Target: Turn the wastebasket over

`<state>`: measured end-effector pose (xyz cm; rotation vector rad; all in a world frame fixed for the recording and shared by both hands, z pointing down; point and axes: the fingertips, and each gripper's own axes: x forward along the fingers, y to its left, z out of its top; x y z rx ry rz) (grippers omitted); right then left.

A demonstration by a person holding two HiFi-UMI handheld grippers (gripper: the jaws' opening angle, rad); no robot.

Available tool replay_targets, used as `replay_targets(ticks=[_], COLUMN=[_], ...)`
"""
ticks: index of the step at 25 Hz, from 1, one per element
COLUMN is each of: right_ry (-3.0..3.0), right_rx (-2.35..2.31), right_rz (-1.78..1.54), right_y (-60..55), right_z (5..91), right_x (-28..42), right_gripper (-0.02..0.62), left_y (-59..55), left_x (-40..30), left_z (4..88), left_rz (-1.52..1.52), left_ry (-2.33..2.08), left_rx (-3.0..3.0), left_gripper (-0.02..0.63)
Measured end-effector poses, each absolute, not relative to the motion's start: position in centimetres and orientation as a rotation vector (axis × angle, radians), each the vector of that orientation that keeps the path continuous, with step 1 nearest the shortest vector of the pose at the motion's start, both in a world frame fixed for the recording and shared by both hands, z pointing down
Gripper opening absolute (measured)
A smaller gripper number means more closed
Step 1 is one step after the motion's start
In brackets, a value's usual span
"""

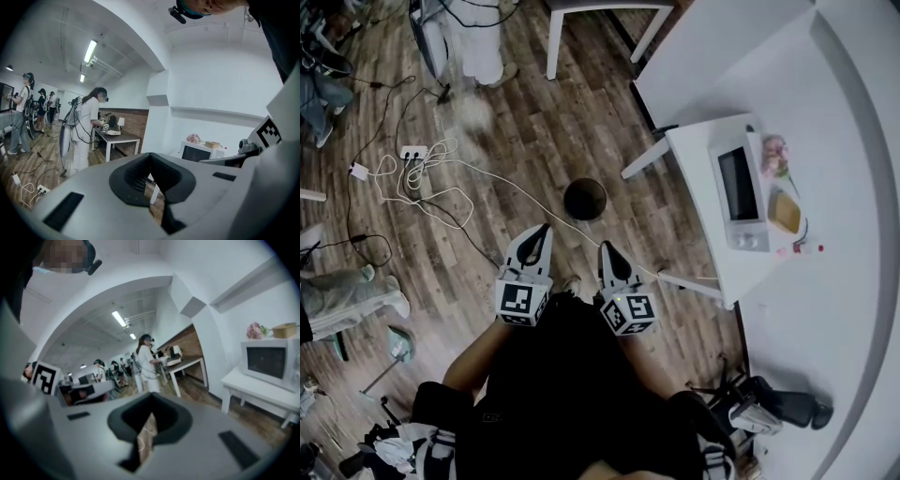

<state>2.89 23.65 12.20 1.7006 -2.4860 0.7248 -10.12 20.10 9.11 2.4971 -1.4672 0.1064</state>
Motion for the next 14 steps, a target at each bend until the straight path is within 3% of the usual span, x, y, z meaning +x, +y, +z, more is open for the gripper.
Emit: replay_targets(ticks=[14], right_ry=[-2.488], right_rx=[1.701], right_rz=[0.732], right_y=[24.7], right_z=[12.4], right_x=[2.8], right_gripper=[0.032], left_y=[21.5], left_x=[-10.0], left_z=[9.6], left_rz=[0.103], left_ry=[-1.448], left_rx=[2.496], left_gripper=[0.034])
